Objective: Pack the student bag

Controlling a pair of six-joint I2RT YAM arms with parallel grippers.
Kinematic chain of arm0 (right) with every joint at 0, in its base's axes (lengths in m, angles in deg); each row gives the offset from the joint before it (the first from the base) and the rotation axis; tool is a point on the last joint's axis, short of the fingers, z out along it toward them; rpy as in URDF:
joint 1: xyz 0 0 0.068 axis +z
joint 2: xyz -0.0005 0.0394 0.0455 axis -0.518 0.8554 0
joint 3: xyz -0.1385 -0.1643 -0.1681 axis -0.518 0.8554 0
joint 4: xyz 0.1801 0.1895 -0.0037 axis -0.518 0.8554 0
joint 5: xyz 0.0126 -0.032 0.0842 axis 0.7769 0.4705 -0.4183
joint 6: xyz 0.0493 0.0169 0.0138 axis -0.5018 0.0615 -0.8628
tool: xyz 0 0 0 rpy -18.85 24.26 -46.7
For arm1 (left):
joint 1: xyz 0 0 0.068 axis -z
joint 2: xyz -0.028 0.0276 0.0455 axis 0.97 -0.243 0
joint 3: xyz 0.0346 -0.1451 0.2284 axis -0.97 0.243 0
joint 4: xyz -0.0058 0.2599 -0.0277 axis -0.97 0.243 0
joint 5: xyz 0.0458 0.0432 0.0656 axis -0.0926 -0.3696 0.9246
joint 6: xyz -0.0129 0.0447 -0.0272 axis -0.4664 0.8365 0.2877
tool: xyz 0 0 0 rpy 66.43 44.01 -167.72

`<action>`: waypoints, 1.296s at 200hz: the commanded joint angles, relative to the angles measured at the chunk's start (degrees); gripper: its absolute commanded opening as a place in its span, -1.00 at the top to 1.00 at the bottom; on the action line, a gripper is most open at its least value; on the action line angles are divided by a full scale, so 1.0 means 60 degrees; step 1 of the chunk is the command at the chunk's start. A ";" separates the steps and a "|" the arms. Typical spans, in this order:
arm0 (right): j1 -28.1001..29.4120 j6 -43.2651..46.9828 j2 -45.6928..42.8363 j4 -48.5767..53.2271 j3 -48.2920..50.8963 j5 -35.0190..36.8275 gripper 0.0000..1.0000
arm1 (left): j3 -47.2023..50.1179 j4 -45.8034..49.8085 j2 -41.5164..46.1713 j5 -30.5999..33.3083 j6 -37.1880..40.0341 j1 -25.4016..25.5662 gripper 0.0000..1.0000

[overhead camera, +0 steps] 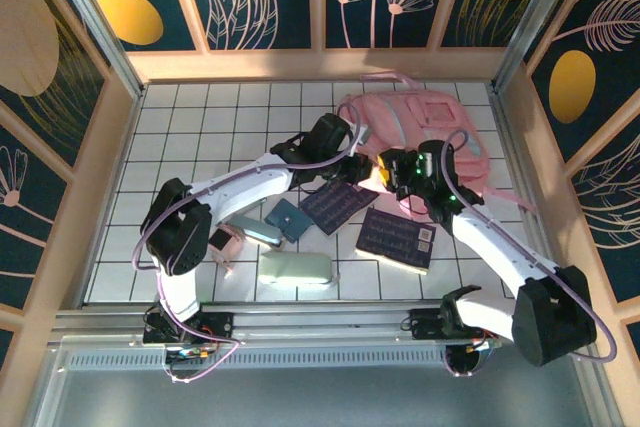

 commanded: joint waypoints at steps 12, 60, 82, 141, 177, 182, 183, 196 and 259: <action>-0.0193 0.2089 0.0559 0.0528 -0.0921 0.1393 0.70 | 0.0095 -0.0584 0.1046 -0.0087 0.0366 0.0080 1.00; -0.0356 0.3947 0.0602 0.1565 -0.1786 0.1348 1.00 | 0.0086 -0.0096 0.1188 0.0569 0.0899 0.0076 1.00; -0.0362 0.4318 0.0313 0.1831 -0.1830 0.1199 1.00 | -0.0046 0.0177 0.1097 0.0841 0.1073 0.0064 1.00; -0.0580 0.5155 -0.0551 0.2814 -0.1868 0.0856 1.00 | -0.0026 0.0236 0.0985 0.0703 0.1096 -0.0434 1.00; -0.1183 0.5490 -0.1064 0.3152 -0.1854 0.0138 1.00 | 0.0297 0.0033 0.0999 0.0351 0.1030 -0.0953 1.00; -0.1225 0.5560 -0.1108 0.3210 -0.1870 0.0070 1.00 | 0.0313 0.0009 0.0984 0.0304 0.1016 -0.1031 1.00; -0.1238 0.5577 -0.1113 0.3224 -0.1865 0.0057 1.00 | 0.0314 0.0013 0.0970 0.0300 0.1022 -0.1047 1.00; -0.1362 0.5774 -0.1203 0.3427 -0.1932 -0.0028 1.00 | 0.0281 0.0005 0.0873 0.0259 0.1048 -0.1210 1.00; -0.1876 0.6508 -0.1840 0.3991 -0.1958 -0.0144 1.00 | -0.0667 -0.0115 -0.0251 -0.0162 0.0976 -0.1809 1.00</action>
